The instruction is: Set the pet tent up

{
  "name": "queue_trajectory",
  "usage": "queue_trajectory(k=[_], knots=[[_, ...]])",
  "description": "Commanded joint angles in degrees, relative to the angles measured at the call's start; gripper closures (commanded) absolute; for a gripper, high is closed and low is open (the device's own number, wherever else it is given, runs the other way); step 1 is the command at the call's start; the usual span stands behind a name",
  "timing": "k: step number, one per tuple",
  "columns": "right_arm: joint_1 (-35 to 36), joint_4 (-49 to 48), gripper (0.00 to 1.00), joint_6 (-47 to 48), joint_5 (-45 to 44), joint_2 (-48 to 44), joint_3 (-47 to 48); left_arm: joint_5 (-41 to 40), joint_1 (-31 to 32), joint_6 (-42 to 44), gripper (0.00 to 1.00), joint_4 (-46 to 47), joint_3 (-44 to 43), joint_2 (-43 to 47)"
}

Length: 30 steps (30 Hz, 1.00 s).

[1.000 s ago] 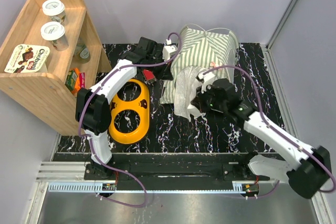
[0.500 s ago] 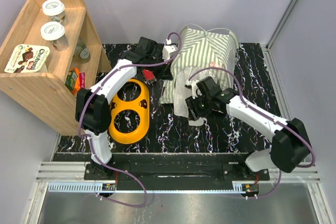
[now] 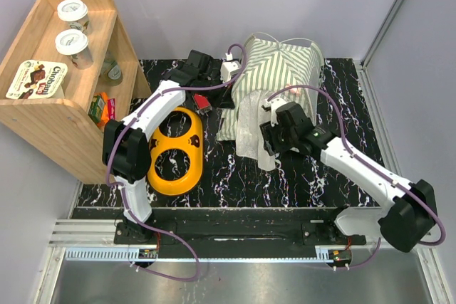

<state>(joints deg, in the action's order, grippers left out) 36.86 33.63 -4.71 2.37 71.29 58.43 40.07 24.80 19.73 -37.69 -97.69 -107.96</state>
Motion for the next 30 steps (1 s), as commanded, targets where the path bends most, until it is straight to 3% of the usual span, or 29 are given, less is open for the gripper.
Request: queue_trajectory(k=[1, 10, 12, 15, 16, 19, 20, 30], knots=[[0.23, -2.08, 0.41, -2.93, -20.7, 3.41, -0.61, 1.85, 0.08, -0.48, 1.0, 1.13, -2.33, 1.0], [-1.17, -16.47, 0.3, -6.01, -25.49, -0.27, -3.67, 1.5, 0.25, 0.58, 1.0, 0.51, -1.54, 1.7], [-3.62, -19.81, 0.26, -6.98, -21.73, -0.8, -5.16, 1.59, 0.43, 0.58, 1.0, 0.51, -1.54, 1.7], [-7.06, -26.76, 0.27, -5.93, -16.97, -0.36, -7.54, 1.76, 0.43, 0.49, 1.0, 0.51, -1.63, 1.79], [-7.59, -27.12, 0.36, -5.66, -16.7, -0.1, -7.37, 1.67, 0.51, 0.49, 1.0, 0.51, -1.63, 1.88], [-7.77, -27.12, 0.86, -4.78, -14.6, -1.14, -6.49, 1.5, 0.52, 0.58, 1.0, 0.51, -1.54, 2.05], [-7.77, -26.95, 0.98, -4.43, -13.28, -1.93, -6.49, 1.41, 0.52, 0.66, 1.0, 0.51, -1.45, 2.05], [-7.77, -7.19, 1.0, -13.04, -18.8, -10.99, -4.29, 1.23, 1.22, -1.18, 1.0, 2.18, -1.01, 1.44]])
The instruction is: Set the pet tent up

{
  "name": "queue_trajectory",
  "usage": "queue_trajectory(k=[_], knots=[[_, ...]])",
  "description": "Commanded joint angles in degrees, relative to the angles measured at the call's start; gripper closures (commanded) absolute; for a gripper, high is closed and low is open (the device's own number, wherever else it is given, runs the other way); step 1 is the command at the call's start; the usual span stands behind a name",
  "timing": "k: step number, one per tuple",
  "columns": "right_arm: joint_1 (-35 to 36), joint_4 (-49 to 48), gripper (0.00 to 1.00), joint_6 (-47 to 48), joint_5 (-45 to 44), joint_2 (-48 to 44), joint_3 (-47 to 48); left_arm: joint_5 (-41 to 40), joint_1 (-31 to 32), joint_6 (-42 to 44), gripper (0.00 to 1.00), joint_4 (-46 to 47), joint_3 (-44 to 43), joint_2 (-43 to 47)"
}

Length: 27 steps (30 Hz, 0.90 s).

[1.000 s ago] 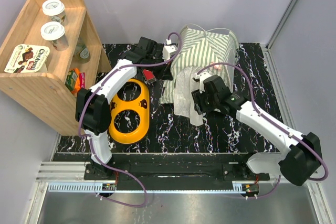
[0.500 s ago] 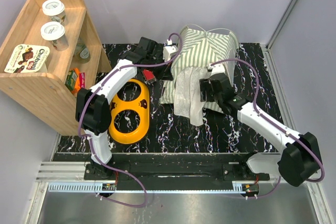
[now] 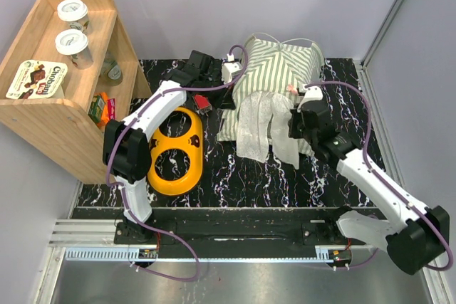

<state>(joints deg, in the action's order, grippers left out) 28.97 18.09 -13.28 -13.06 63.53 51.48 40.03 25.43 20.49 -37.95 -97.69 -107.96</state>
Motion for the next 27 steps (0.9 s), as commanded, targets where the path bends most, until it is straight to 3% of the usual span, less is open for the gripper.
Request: queue_trajectory(k=[1, 3, 5, 8, 15, 19, 21, 24, 27], knots=[[0.12, 9.59, 1.0, -4.65, -4.33, -3.76, 2.48, 1.28, 0.76, -1.86, 1.0, 2.36, -1.01, 1.44], [0.12, 9.34, 1.0, -3.87, -5.48, -4.55, 1.26, 1.28, 1.11, -1.68, 1.0, 2.45, -1.01, 1.44], [0.12, 8.02, 0.91, -2.64, -5.4, -4.12, 0.55, 1.28, 1.2, -1.77, 1.0, 2.45, -0.92, 1.35], [0.12, 7.05, 0.61, -1.31, -4.87, -1.75, 1.25, 1.02, 1.2, -1.77, 1.0, 2.45, -0.49, 1.7], [0.3, 10.21, 0.49, 0.45, -4.25, -1.91, 3.71, 0.84, 1.2, -0.63, 1.0, 2.1, 0.57, 2.41], [0.38, 10.83, 0.49, 1.06, -7.59, -5.86, 2.4, 0.58, 1.2, -0.63, 1.0, 2.01, 0.13, 1.88], [0.47, 9.78, 0.56, 2.19, -6.46, -7.36, 1.78, 0.4, 1.29, -0.63, 1.0, 2.01, -0.48, 1.27], [0.82, 4.35, 0.65, 5.01, 3.18, -8.24, 0.12, 0.4, 1.73, -0.8, 1.0, 1.83, -1.8, 0.04], [1.0, -4.61, 0.67, 8.43, 16.53, -6.59, -2.96, -0.21, 3.3, 0.33, 1.0, 0.96, -3.9, -1.63]])
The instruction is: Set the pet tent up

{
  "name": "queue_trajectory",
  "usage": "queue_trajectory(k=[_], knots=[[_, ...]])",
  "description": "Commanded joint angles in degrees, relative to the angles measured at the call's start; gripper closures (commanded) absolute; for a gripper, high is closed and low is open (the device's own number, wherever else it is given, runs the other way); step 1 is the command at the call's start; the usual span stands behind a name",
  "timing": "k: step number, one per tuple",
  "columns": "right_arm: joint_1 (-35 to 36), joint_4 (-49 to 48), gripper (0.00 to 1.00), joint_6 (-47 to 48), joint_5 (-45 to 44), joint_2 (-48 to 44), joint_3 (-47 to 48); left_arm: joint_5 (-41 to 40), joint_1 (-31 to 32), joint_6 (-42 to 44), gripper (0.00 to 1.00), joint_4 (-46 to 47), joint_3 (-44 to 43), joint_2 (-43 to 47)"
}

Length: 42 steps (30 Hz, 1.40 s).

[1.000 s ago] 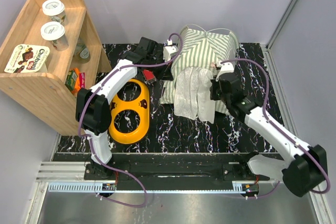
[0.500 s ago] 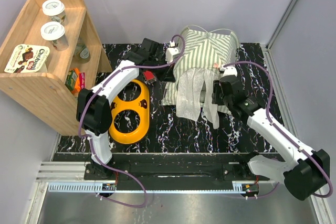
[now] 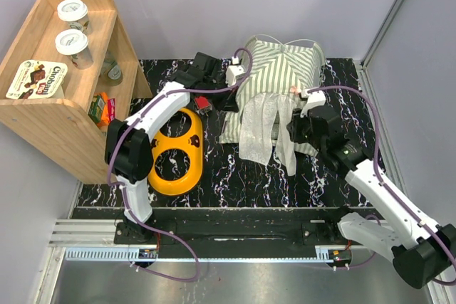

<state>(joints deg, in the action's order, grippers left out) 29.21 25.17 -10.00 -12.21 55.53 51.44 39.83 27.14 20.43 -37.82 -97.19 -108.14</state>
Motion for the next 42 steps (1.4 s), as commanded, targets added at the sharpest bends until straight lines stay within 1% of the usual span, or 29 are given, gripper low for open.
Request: queue_trajectory(k=[1, 3, 7, 9, 12, 14, 17, 19, 20, 21, 23, 25, 27, 28, 29, 34, 36, 38, 40, 42], knots=[[0.76, -14.33, 0.68, 5.43, 17.64, 2.82, -3.88, -0.11, 2.21, 0.84, 1.0, -0.14, -5.55, -2.33], [0.76, -16.46, 0.73, 5.34, 18.96, 7.55, -2.59, -0.28, 2.4, 0.5, 1.0, -0.93, -7.66, -4.18], [0.76, -17.08, 0.76, 5.69, 24.85, 17.05, 1.47, -0.38, 2.39, 0.58, 1.0, -2.17, -9.95, -6.29], [0.76, -18.22, 0.76, 6.04, 23.91, 19.0, 1.56, 0.07, 2.4, 0.93, 1.0, -2.34, -9.43, -5.86], [0.76, -17.79, 0.76, 6.48, 20.92, 20.76, 1.29, -0.89, 2.4, 1.98, 0.97, -2.25, -8.28, -4.72], [0.76, -17.43, 0.75, 7.18, 21.78, 22.16, 0.77, -1.16, 2.4, 2.34, 0.97, -2.25, -7.67, -4.28], [0.76, -20.93, 0.73, 6.31, 23.46, 25.5, -0.81, -0.29, 2.4, 2.34, 0.97, -2.25, -7.58, -4.27], [0.76, -24.54, 0.71, 4.21, 19.96, 27.61, -1.25, 0.33, 2.4, 2.08, 1.0, -2.25, -7.67, -4.54], [0.76, -28.64, 0.71, 2.89, 16.72, 28.57, -1.17, 0.42, 2.4, 1.9, 1.0, -2.25, -7.67, -4.54], [0.58, -30.51, 0.71, 1.66, 13.04, 29.71, -0.38, 0.59, 2.4, 1.81, 1.0, -2.25, -7.67, -4.54], [-0.29, -32.1, 0.72, -1.06, 7.66, 33.22, 2.95, 0.86, 2.48, 1.64, 1.0, -2.43, -7.4, -4.37], [-0.47, -34.64, 0.73, -2.56, 5.36, 35.69, 5.15, 0.95, 2.48, 1.98, 1.0, -2.6, -7.14, -4.01], [-0.47, -37.46, 0.73, -3.53, 3.34, 37.8, 6.47, 0.95, 2.57, 2.42, 1.0, -3.04, -6.61, -3.66], [-0.47, -39.56, 0.73, -4.06, -1.72, 40.16, 7.78, 1.03, 2.57, 2.86, 1.0, -3.13, -6.18, -3.22], [-0.56, -40.37, 0.73, -3.89, -4.29, 40.88, 8.23, 1.03, 2.57, 2.95, 1.0, -3.22, -6.09, -3.22], [-0.65, -45.11, 0.7, -3.88, -13.97, 43.44, 9.12, 1.39, 2.66, 3.22, 1.0, -3.66, -6.17, -3.31], [-0.74, -47.83, 0.7, -4.76, -15.56, 43.79, 9.11, 1.39, 2.66, 3.31, 1.0, -3.66, -6.17, -3.4], [-0.74, -48.81, 0.69, -4.85, -14.96, 44.57, 9.99, 1.3, 2.66, 3.31, 1.0, -3.75, -6.17, -3.4], [-0.65, -47.23, 0.69, -4.51, -13.03, 45.28, 11.22, 1.39, 2.66, 3.48, 1.0, -3.84, -6.26, -3.31], [-0.65, -48.01, 0.7, -3.63, -8.65, 44.93, 9.83, 1.39, 2.66, 3.66, 1.0, -3.84, -6.17, -3.13]])
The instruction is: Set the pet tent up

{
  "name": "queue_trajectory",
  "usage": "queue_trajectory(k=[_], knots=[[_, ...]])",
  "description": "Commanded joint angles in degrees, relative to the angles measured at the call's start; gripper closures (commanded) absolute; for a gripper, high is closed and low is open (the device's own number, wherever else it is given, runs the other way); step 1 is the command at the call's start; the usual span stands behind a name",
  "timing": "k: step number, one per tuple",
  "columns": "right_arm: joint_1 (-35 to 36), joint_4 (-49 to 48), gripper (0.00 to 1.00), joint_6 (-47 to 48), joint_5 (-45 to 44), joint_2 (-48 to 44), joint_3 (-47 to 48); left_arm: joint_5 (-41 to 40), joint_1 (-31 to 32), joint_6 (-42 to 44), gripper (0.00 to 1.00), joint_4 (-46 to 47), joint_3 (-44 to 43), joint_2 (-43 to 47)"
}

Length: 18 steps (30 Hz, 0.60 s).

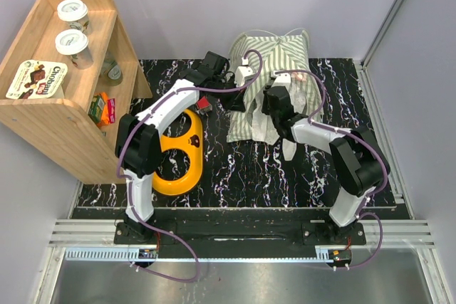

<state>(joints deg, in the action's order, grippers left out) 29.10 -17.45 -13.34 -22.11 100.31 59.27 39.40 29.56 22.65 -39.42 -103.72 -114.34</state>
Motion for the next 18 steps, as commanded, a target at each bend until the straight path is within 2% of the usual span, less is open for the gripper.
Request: queue_trajectory(k=[1, 4, 7, 11, 15, 18], knots=[[-0.54, -7.05, 0.71, 0.07, 4.58, -0.38, 0.52, 1.65, 0.23, 1.6, 1.0, -2.24, 0.36, 2.99], [-0.54, -11.89, 0.71, 2.35, 19.59, -2.05, -4.85, 1.21, 0.15, 1.78, 1.0, -2.24, 0.19, 2.81], [-0.28, -8.49, 0.72, 3.23, 29.47, -3.45, -7.14, 1.21, 0.23, 1.69, 1.0, -2.24, -0.34, 2.29], [0.25, -6.28, 0.76, 3.85, 30.37, -7.58, -11.79, 1.47, 0.23, 1.25, 1.0, -2.33, -1.22, 2.02], [1.04, -3.91, 0.76, 4.73, 33.0, -10.39, -14.26, 1.47, 0.23, 0.99, 1.0, -2.5, -2.1, 1.67], [3.06, -1.28, 0.75, 6.13, 31.69, -12.5, -15.75, 1.47, 0.23, 0.9, 1.0, -2.77, -2.45, 1.75]])
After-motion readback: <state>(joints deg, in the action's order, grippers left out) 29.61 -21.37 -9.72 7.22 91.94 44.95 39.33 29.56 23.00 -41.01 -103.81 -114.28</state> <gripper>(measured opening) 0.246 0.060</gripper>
